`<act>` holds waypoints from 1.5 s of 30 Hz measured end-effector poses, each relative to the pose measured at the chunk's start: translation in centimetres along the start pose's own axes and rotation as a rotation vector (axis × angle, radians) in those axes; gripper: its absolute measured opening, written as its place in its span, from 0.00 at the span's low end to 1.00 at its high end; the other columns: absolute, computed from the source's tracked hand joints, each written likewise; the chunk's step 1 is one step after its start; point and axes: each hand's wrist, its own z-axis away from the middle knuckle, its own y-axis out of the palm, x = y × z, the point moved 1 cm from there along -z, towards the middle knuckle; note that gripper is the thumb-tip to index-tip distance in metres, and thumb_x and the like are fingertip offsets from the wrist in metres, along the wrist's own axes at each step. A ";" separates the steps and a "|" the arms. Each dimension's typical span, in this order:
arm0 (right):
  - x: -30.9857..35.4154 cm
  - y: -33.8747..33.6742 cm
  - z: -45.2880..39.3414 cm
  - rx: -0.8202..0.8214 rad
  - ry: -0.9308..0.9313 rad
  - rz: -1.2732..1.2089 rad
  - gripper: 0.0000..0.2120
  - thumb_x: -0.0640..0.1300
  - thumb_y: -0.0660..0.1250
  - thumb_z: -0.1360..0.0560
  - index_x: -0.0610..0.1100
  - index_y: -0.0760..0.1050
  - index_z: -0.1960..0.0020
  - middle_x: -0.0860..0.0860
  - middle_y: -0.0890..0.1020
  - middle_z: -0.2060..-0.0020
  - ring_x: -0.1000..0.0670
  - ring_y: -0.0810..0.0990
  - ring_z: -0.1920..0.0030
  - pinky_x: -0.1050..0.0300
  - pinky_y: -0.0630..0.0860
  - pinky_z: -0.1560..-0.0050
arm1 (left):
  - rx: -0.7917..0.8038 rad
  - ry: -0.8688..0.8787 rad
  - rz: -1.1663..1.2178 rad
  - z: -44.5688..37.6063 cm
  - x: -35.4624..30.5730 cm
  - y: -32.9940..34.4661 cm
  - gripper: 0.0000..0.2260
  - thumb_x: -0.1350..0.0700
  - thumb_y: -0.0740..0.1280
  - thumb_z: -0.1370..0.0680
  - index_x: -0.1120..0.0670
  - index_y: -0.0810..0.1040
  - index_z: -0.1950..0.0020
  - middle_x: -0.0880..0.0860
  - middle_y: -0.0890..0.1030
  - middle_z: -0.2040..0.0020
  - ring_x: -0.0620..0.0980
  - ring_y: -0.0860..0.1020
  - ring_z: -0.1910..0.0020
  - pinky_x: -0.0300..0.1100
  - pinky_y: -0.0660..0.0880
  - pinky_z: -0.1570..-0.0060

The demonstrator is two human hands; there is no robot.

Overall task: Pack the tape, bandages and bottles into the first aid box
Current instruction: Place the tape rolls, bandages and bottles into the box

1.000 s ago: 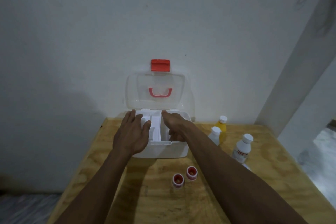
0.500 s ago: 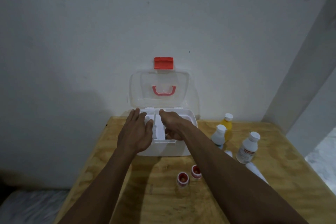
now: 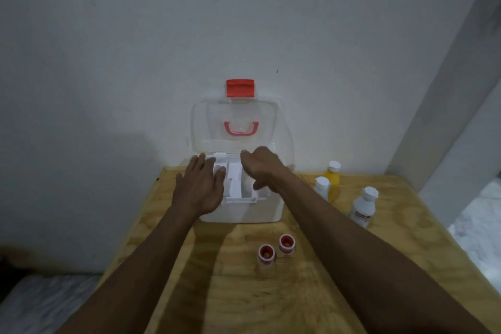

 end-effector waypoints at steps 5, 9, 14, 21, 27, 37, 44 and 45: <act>-1.7 -3.6 3.1 -0.234 -0.291 0.168 0.16 0.49 0.63 0.21 0.41 0.79 0.39 0.46 0.83 0.43 0.48 0.81 0.45 0.57 0.73 0.44 | -0.335 0.094 -0.067 2.1 -2.8 -2.3 0.25 0.41 0.49 0.19 0.54 0.65 0.27 0.59 0.65 0.25 0.59 0.61 0.25 0.62 0.57 0.28; -5.9 -5.5 7.1 -0.388 -0.447 0.094 0.09 0.47 0.70 0.25 0.46 0.82 0.47 0.52 0.86 0.55 0.55 0.83 0.56 0.60 0.77 0.49 | -0.489 0.254 0.130 6.2 -5.6 -2.2 0.18 0.45 0.60 0.21 0.54 0.73 0.35 0.56 0.77 0.39 0.55 0.73 0.39 0.52 0.72 0.42; -12.2 -3.7 9.4 -0.247 -0.380 0.191 0.07 0.43 0.71 0.26 0.46 0.83 0.49 0.52 0.86 0.54 0.64 0.77 0.61 0.75 0.72 0.56 | -0.166 0.246 0.339 12.4 -6.9 2.0 0.14 0.45 0.63 0.22 0.46 0.72 0.38 0.47 0.78 0.46 0.46 0.76 0.48 0.45 0.76 0.50; -16.4 -0.8 9.6 -0.191 -0.364 0.385 0.10 0.54 0.69 0.26 0.53 0.84 0.48 0.54 0.86 0.54 0.52 0.80 0.52 0.47 0.77 0.47 | -0.097 0.181 0.214 15.9 -6.8 5.4 0.08 0.40 0.59 0.20 0.40 0.75 0.47 0.39 0.77 0.50 0.40 0.73 0.51 0.45 0.74 0.49; -16.9 -0.3 9.9 -0.249 -0.420 0.445 0.09 0.53 0.66 0.23 0.52 0.84 0.51 0.55 0.86 0.55 0.49 0.78 0.49 0.46 0.67 0.41 | -0.113 0.225 0.154 15.3 -5.9 6.3 0.10 0.44 0.63 0.21 0.44 0.80 0.44 0.42 0.81 0.49 0.43 0.76 0.50 0.48 0.76 0.50; -13.4 -1.3 10.5 -0.284 -0.500 0.212 0.08 0.53 0.70 0.25 0.51 0.84 0.50 0.55 0.85 0.51 0.53 0.79 0.48 0.49 0.71 0.41 | -0.257 0.215 0.247 16.0 -5.5 2.9 0.08 0.46 0.66 0.22 0.45 0.80 0.46 0.44 0.81 0.48 0.42 0.77 0.49 0.44 0.76 0.48; -5.4 -1.3 5.4 -0.329 -0.608 0.181 0.10 0.54 0.69 0.25 0.50 0.84 0.49 0.55 0.85 0.48 0.51 0.79 0.46 0.45 0.73 0.41 | -0.420 0.109 0.216 9.8 -2.5 -4.5 0.08 0.52 0.70 0.24 0.52 0.83 0.46 0.52 0.84 0.46 0.51 0.79 0.46 0.44 0.74 0.47; -4.4 -1.0 4.2 -0.315 -0.606 0.198 0.11 0.54 0.69 0.24 0.50 0.84 0.48 0.55 0.85 0.47 0.52 0.80 0.47 0.46 0.73 0.40 | -0.413 0.083 0.200 8.4 -2.1 -5.0 0.09 0.52 0.70 0.23 0.53 0.83 0.46 0.52 0.84 0.45 0.52 0.79 0.47 0.46 0.75 0.47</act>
